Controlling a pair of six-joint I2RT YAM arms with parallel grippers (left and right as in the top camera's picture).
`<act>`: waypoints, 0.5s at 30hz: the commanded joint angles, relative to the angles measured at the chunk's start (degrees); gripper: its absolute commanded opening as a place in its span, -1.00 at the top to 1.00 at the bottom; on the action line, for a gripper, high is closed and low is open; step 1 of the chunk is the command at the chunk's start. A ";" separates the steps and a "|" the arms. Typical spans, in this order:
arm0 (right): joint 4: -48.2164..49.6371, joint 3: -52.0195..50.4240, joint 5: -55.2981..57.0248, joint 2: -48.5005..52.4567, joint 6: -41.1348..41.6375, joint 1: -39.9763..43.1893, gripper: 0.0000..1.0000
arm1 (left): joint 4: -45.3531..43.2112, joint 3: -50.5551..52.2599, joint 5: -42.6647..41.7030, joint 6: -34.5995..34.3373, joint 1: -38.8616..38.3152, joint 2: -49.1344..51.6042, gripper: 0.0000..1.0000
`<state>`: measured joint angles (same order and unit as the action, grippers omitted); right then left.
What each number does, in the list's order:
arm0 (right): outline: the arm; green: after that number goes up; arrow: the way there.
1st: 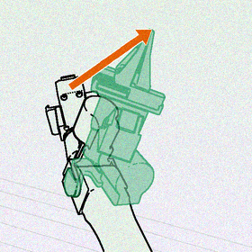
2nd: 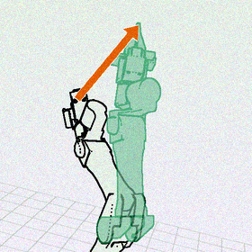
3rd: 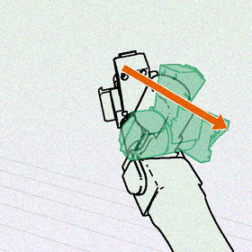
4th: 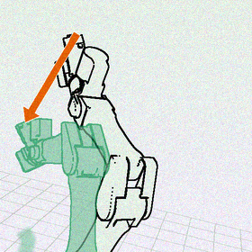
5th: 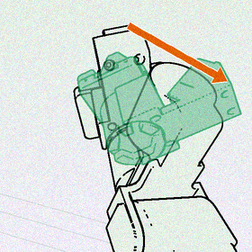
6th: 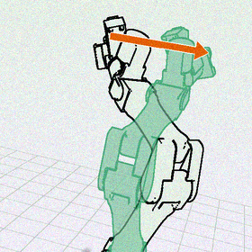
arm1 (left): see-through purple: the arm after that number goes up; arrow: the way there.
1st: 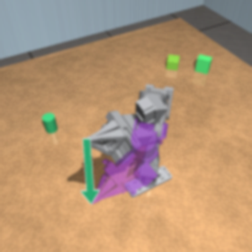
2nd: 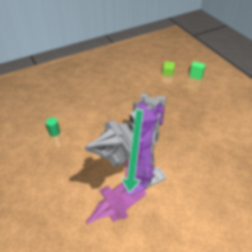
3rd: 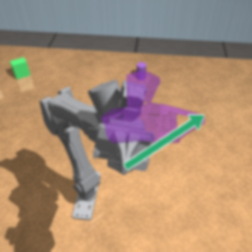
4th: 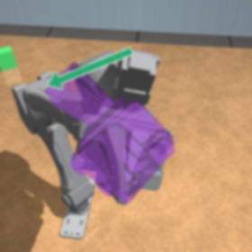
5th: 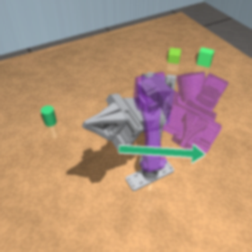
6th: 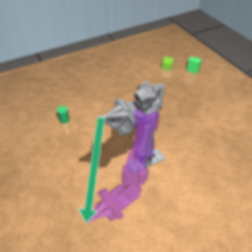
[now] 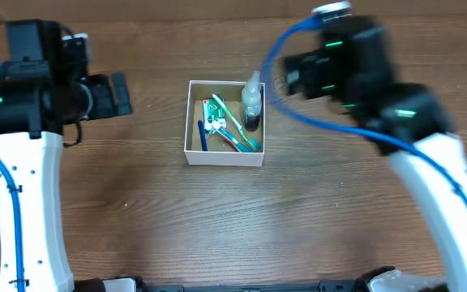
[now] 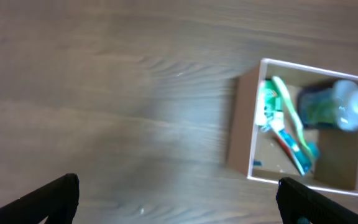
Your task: Pack container
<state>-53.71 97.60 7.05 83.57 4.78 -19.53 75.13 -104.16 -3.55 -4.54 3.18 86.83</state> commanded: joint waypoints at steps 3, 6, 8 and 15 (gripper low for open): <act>-5.16 -0.07 -1.14 1.51 3.15 13.11 -1.00 | -5.46 0.28 -0.28 3.74 -8.39 0.96 -1.00; -6.01 -0.42 -1.18 3.87 3.21 16.96 -1.00 | -6.54 0.28 1.01 3.72 -9.31 2.36 -1.00; -7.32 -0.48 -1.77 5.14 4.35 18.51 -1.00 | -6.36 0.28 0.90 3.65 -9.31 3.08 -1.00; -14.03 -0.98 -3.15 2.10 7.26 19.28 -0.97 | -2.34 0.55 0.59 5.90 -9.11 1.60 -1.00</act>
<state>-66.00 96.95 5.43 89.52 10.35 -0.34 71.48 -104.16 -3.18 -0.84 -5.98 90.32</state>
